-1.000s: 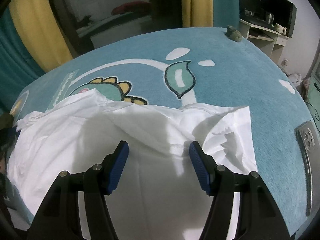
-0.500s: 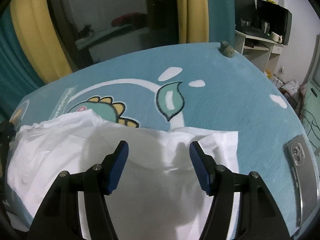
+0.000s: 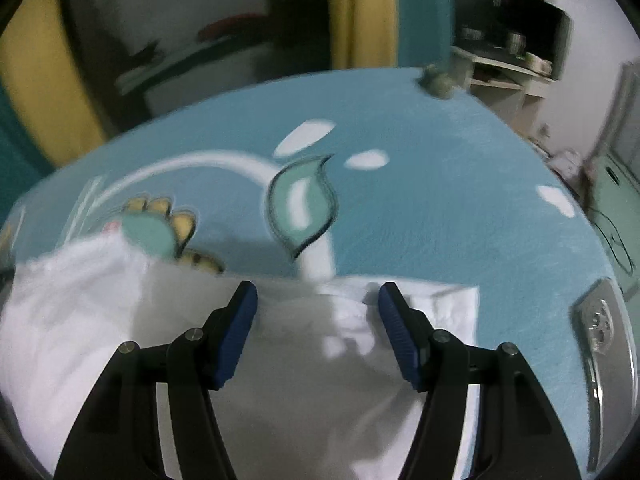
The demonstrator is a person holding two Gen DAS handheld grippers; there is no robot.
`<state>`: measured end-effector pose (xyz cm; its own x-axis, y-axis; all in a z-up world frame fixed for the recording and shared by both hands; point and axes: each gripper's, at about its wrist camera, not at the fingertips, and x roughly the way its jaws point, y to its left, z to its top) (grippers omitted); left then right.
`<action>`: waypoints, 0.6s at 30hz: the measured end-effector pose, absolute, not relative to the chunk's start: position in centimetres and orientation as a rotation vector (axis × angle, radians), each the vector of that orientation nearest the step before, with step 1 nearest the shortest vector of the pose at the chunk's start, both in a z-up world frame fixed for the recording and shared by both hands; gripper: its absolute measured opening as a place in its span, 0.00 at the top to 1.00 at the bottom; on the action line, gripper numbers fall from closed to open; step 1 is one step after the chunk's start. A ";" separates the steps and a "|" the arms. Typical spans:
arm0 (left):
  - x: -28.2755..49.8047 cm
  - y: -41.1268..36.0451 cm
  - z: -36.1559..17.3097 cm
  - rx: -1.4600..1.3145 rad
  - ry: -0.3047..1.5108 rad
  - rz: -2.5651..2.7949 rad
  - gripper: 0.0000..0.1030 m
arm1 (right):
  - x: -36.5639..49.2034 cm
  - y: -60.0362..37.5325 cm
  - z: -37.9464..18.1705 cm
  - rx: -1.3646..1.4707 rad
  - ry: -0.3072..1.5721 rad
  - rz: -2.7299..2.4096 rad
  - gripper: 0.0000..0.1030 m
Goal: Fold large clothes
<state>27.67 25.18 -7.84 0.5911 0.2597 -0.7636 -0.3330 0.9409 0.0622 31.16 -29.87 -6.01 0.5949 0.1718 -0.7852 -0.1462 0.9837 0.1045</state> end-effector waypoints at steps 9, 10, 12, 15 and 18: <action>27.8 19.7 -6.0 -0.017 0.840 0.081 0.56 | 26.8 -24.8 -2.7 -0.048 0.883 0.615 0.39; 28.2 18.8 -6.4 -0.009 0.861 0.033 0.56 | 26.4 -23.7 -3.3 -0.068 0.918 0.664 0.39; 28.9 17.7 -7.4 -0.001 0.910 -0.018 0.56 | 26.3 -22.9 -4.4 -0.061 0.961 0.701 0.39; 30.1 17.3 -9.3 0.004 0.968 -0.031 0.56 | 27.7 -22.9 -6.7 -0.073 1.034 0.625 0.38; 30.8 17.8 -9.4 -0.011 0.958 -0.006 0.56 | 29.3 -23.9 -6.7 -0.031 1.025 0.579 0.39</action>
